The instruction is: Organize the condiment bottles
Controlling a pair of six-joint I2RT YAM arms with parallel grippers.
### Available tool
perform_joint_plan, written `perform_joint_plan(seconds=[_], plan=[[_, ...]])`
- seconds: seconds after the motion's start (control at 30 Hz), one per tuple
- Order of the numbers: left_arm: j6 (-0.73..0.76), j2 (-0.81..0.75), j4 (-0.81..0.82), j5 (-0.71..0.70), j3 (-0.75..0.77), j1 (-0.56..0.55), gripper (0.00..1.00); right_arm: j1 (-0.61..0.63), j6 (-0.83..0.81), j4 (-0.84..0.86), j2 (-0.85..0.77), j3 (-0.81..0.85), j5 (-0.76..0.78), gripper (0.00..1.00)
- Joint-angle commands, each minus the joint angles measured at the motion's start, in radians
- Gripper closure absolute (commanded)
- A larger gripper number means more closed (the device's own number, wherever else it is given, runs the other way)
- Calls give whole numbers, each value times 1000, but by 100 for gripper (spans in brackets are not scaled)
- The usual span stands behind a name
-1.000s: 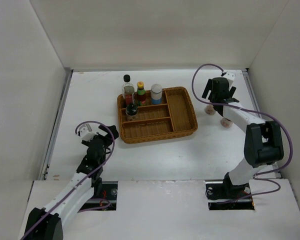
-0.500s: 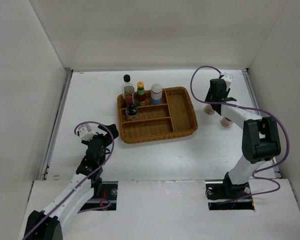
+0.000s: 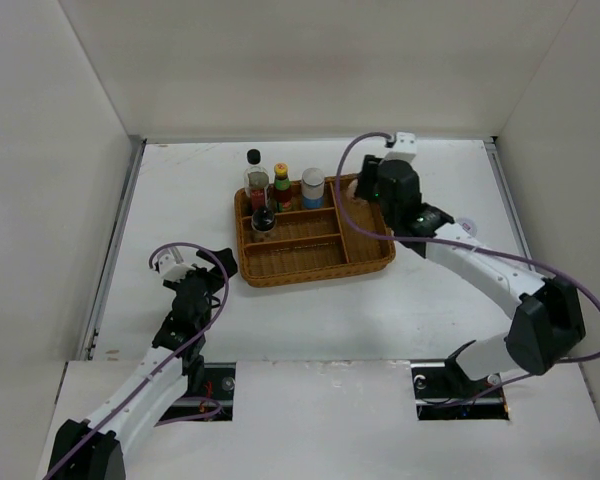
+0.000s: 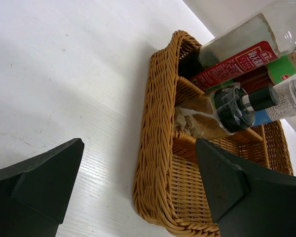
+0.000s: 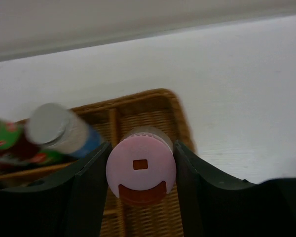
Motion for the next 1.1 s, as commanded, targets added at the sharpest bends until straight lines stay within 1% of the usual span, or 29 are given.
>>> perform_joint_plan(seconds=[0.0, 0.1, 0.23, 0.4, 0.63, 0.83, 0.87, 0.9, 0.93, 1.0, 1.07], plan=[[0, -10, 46, -2, -32, -5, 0, 115, 9, 44, 50, 68, -21, 62], [0, -6, 47, 3, -32, -5, 0, 204, 15, 61, 122, 123, -43, 62], [0, -10, 49, 1, -35, -8, 0, 259, 15, 92, 222, 195, -83, 62], [0, -24, 41, 3, -35, -8, 0, 287, 21, 106, 319, 266, -98, 62], [0, -24, 43, 3, -35, -11, 0, 322, 23, 90, 426, 290, -101, 61], [0, -19, 43, 3, -34, -11, 0, 325, 24, 63, 510, 304, -93, 58], [0, -25, 43, 3, -37, -11, 0, 325, 26, 63, 514, 303, -90, 56], [0, -26, 43, 0, -37, -11, 0, 325, 32, 63, 514, 299, -89, 52], [0, -19, 44, 0, -37, -11, 0, 325, 33, 63, 509, 299, -89, 46], [0, -6, 49, 3, -34, -11, 0, 325, 30, 61, 482, 298, -89, 29], [0, -15, 43, 3, -32, -11, 0, 325, 33, 63, 426, 280, -87, 20]])
